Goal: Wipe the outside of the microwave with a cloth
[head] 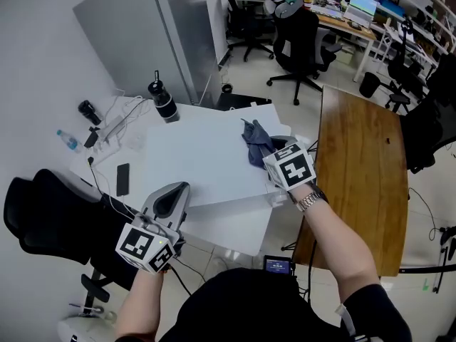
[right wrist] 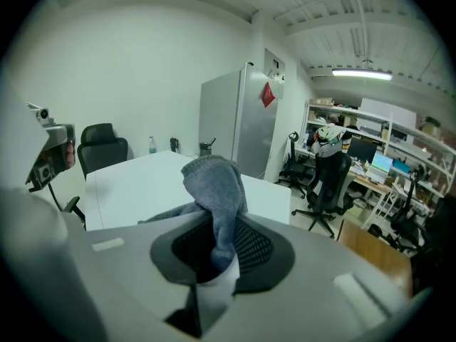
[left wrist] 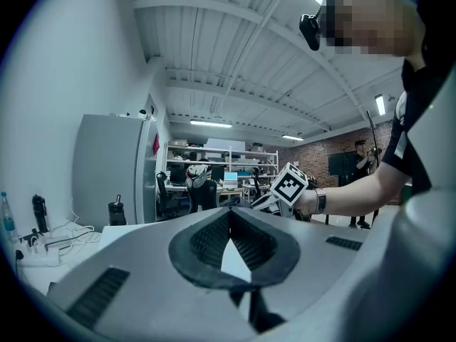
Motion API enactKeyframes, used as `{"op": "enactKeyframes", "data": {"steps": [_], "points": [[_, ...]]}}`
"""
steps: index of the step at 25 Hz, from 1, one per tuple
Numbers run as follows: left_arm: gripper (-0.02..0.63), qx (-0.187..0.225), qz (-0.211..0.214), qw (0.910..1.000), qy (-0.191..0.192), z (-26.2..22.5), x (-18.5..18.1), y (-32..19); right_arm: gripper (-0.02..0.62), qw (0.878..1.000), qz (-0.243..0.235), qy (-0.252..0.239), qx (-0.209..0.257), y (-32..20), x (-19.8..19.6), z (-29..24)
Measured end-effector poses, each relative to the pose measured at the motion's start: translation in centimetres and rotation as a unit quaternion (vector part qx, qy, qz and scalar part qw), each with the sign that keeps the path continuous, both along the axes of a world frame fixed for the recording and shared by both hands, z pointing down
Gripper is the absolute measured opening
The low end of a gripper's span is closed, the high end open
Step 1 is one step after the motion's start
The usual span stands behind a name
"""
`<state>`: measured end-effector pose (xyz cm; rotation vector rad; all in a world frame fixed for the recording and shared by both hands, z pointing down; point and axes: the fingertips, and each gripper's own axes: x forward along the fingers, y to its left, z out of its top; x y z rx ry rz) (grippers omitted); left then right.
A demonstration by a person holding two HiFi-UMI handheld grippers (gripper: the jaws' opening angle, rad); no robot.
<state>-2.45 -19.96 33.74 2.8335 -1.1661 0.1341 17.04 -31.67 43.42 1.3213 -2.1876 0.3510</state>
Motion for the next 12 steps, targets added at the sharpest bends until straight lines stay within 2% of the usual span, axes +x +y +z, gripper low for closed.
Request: {"op": "enactKeyframes", "data": {"steps": [12], "points": [[0.005, -0.016, 0.010, 0.9995, -0.027, 1.0, 3.2, 0.5, 0.064, 0.999, 0.026, -0.021, 0.021, 0.1, 5.7, 0.1]]}}
